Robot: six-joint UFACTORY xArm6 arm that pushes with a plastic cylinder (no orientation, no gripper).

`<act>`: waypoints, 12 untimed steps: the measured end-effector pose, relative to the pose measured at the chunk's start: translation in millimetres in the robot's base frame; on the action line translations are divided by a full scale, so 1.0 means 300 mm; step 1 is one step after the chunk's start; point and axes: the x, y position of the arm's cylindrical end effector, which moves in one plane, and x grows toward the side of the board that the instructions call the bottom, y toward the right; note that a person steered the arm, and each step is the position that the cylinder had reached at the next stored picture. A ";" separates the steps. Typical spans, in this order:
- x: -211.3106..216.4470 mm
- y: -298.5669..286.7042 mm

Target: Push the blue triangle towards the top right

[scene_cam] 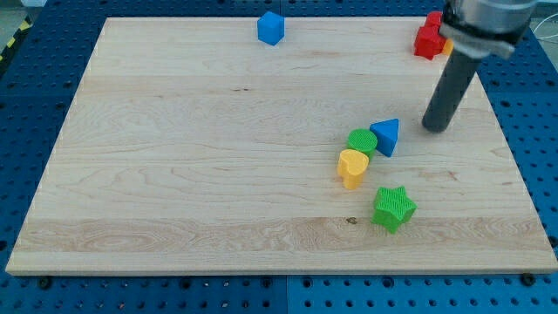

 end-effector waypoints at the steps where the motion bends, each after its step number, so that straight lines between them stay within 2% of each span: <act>1: 0.146 -0.166; 2: 0.156 -0.323; 3: 0.128 -0.328; 5: 0.100 -0.198; 7: 0.008 -0.102; 9: -0.036 -0.234; 10: -0.095 -0.230; 12: -0.113 -0.169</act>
